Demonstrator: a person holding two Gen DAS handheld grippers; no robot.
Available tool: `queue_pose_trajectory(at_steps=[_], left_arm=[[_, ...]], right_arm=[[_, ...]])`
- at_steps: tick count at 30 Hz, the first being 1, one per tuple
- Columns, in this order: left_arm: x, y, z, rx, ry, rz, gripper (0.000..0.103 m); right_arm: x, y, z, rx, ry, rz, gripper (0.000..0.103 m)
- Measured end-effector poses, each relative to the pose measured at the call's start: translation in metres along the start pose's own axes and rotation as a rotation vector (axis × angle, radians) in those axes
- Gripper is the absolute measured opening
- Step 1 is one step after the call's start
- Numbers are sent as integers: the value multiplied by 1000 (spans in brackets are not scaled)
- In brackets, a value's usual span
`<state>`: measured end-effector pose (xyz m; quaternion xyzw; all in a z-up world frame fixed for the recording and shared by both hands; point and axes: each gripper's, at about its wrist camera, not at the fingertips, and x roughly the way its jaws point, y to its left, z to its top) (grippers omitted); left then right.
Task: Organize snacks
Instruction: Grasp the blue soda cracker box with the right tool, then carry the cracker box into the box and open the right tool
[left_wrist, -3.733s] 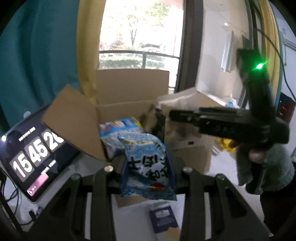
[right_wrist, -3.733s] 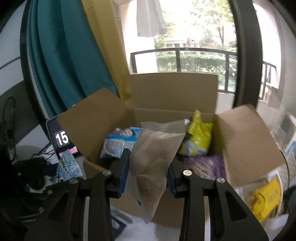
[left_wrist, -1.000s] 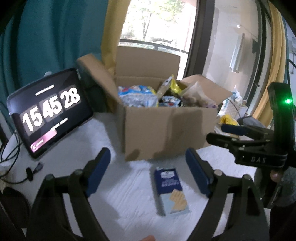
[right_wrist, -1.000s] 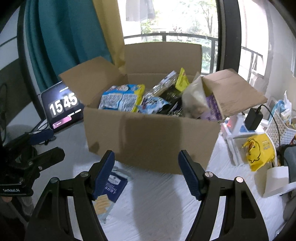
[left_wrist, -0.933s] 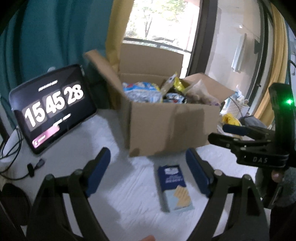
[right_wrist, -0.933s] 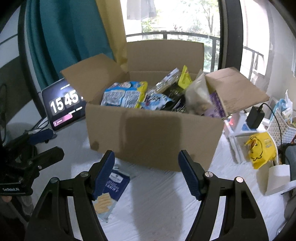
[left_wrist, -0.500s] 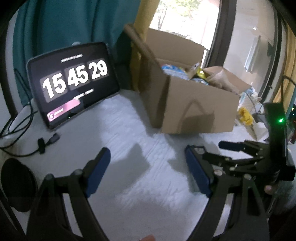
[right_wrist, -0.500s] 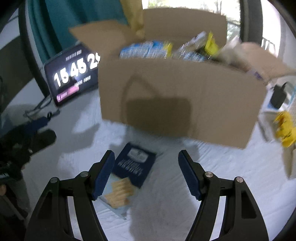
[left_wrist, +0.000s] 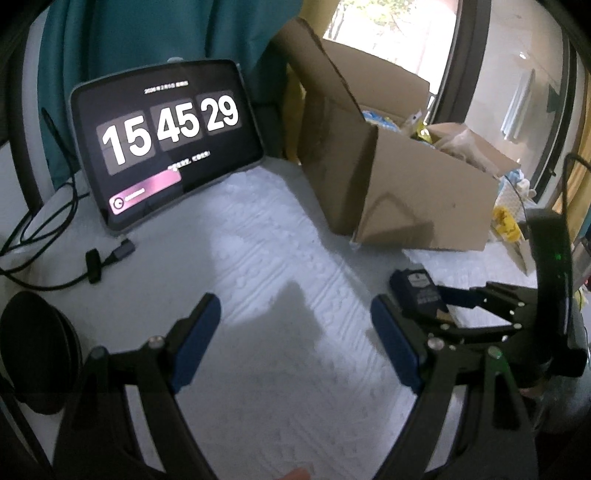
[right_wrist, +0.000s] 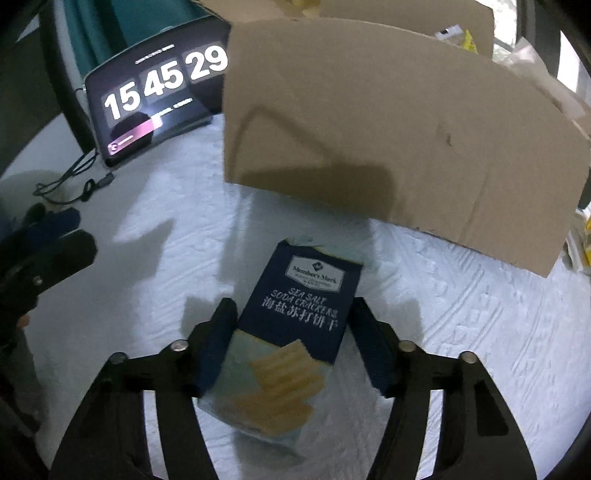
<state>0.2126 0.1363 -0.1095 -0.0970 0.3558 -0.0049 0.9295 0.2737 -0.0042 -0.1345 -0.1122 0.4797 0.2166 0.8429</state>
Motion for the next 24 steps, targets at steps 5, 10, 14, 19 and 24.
queue_pose_trajectory(at_steps=[5,10,14,19,24], left_arm=[[-7,-5,11,10,-21,1,85],[-16,-14,31,20,-66,0,85],[-23,-27,50,44,-105,-3,85],[-26,-44,75,80,-148,-7,85],[-30,-62,102,114,-195,-5,85]], right_arm=[[-23,-2,5,-24,-41,13,58],[-59,-6,19,-41,-116,29,58],[-86,-13,31,-55,-172,31,58],[-112,-31,55,-62,-246,17,58],[-123,-54,90,-54,-307,9,58]])
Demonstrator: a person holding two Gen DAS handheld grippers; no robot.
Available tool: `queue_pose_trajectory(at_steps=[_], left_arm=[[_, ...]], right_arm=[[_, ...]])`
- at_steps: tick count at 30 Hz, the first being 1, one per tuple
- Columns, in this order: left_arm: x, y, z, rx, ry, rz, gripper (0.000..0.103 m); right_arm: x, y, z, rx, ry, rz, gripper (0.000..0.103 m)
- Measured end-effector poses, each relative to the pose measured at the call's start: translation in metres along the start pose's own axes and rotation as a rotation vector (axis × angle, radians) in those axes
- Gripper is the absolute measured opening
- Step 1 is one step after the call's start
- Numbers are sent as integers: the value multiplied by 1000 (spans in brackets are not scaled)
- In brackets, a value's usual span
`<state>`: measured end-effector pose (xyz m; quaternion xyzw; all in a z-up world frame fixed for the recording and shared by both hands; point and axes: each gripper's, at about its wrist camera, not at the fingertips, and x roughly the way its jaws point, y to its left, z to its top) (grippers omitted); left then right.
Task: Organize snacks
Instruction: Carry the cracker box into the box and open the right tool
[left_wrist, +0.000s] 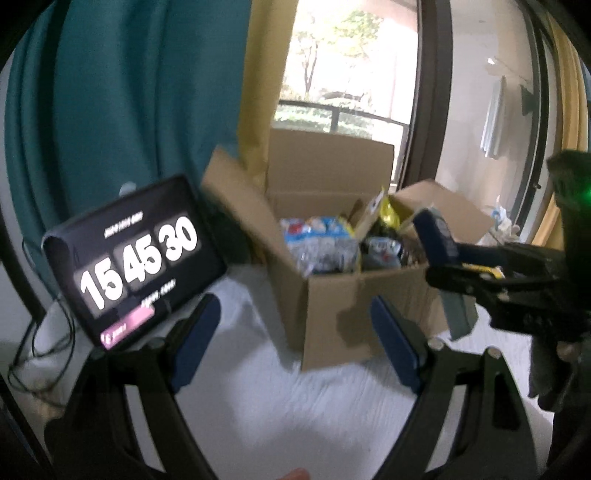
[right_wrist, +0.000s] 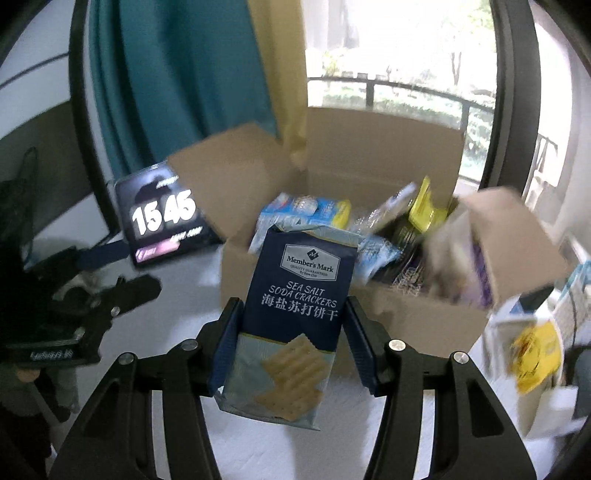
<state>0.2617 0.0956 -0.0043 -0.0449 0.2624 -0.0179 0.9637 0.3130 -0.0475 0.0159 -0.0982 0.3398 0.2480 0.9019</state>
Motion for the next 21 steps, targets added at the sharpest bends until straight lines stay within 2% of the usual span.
queue_pose_trajectory(at_steps=[8,13,21], left_arm=[[15,-12,47,23,-65,-5,85],[39,-11,74,22,-93,14,85],[70,4,90,-22,-95,35,85]], right_arm=[[23,-31,48,16,-55,-15,58],[48,-45,75,18,-66,-20,58],[98,-71,117,63,-49,-18,58]])
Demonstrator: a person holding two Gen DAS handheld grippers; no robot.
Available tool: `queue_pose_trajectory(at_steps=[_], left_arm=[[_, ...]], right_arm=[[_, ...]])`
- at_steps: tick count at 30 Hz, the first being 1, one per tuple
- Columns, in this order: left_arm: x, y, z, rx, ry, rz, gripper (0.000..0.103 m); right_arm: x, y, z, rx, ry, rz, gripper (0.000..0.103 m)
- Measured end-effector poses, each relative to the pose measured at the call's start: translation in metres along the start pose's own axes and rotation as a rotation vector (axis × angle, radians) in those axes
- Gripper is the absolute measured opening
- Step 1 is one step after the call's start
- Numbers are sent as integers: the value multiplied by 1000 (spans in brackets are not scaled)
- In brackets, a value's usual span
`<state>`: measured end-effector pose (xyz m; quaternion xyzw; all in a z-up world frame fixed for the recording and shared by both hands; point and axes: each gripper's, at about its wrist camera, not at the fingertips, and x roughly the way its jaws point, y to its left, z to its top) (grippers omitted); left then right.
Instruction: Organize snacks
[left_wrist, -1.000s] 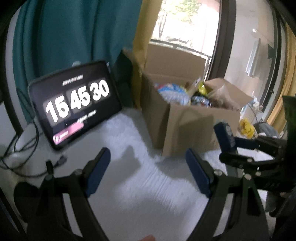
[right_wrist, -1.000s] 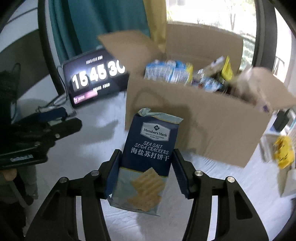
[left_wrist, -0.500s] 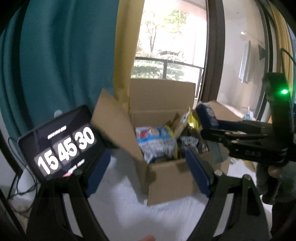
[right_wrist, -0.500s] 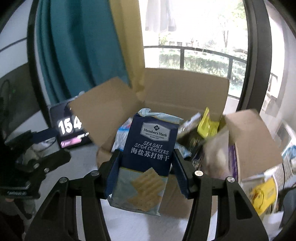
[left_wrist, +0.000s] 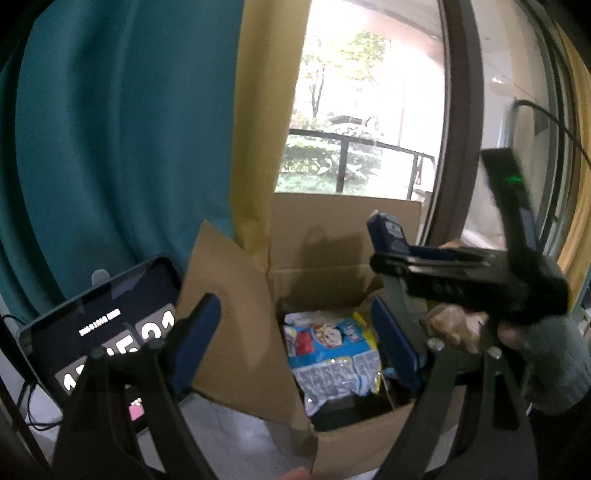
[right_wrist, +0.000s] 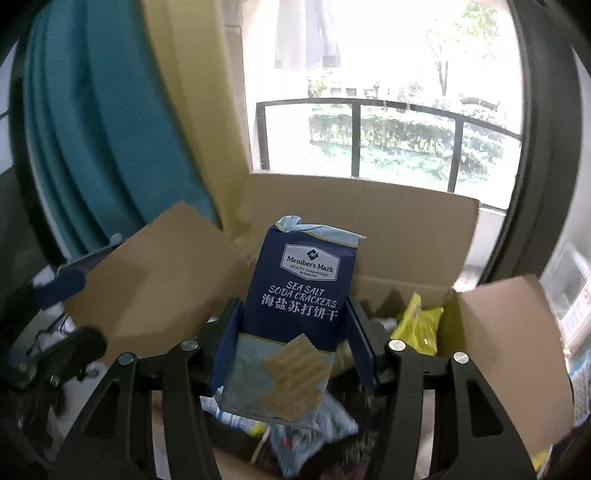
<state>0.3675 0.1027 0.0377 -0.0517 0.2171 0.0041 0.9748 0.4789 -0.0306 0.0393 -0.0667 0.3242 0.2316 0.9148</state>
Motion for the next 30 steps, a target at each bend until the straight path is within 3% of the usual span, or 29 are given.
queue_pose_trajectory(at_steps=[3,6,11,25,30], left_arm=[[5,1,-3,-1,10,8,85],[6,0,-7,6,18,20,85],[-3,-5,-10,2,23,18,95],[-53,-30,-30,-10,25,7,96],[-75,-35,-44,-15,35,41,96]], right_arm=[[24,-11,10,11,57,-49,61],[16,-16,10,18,20,-56,75],[-7,-19,-1,20,2,-68,75],[-78,9,-57,1,18,-67,75],[-101,15,-73,-2,13,-75,75]])
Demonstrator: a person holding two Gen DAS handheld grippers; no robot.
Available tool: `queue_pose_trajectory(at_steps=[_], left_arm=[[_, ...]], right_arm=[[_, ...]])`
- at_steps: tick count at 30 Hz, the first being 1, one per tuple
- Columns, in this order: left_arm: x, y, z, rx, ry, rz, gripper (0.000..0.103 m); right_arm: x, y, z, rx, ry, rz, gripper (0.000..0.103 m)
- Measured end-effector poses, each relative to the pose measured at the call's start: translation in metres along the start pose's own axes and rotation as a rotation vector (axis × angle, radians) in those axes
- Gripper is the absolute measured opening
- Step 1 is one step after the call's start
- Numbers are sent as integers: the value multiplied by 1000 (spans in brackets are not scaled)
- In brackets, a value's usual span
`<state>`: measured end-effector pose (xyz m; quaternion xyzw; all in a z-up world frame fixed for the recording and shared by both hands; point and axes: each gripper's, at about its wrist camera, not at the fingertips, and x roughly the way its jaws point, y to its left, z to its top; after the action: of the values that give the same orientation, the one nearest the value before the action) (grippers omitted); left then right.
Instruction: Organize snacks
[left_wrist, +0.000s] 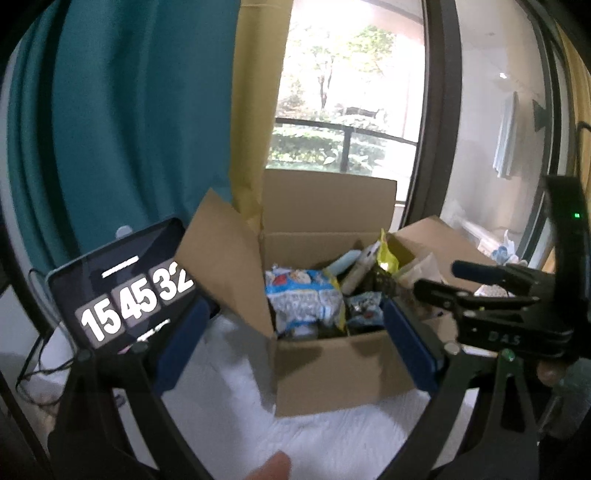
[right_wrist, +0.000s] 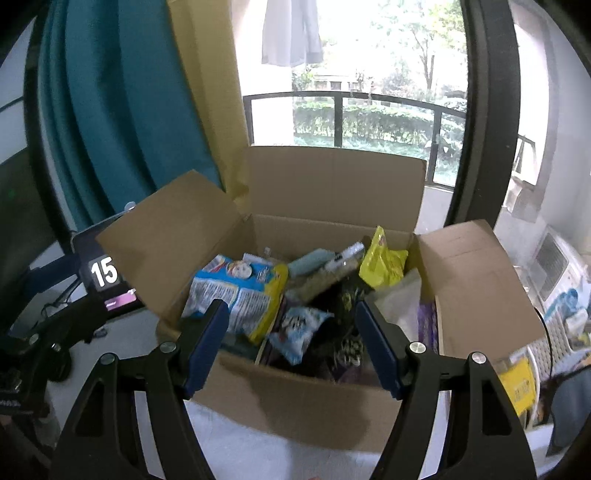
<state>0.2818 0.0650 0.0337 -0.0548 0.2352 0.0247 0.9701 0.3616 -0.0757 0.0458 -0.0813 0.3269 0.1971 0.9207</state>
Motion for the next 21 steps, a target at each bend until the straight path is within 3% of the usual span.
queue_pose_trajectory(at_steps=[7,13,21], left_arm=[[-24,-8,-19,9,0,-13,97],[-45,-21,-41,45,-8,27,97],[-77,-28,-66,21,-5,18,97]], right_arm=[[-33,7,-28,-8,1,-15,75],[-61,14,-51,-18,-9,-41,75],[-101,23,-85,-29,-24,-71,75]])
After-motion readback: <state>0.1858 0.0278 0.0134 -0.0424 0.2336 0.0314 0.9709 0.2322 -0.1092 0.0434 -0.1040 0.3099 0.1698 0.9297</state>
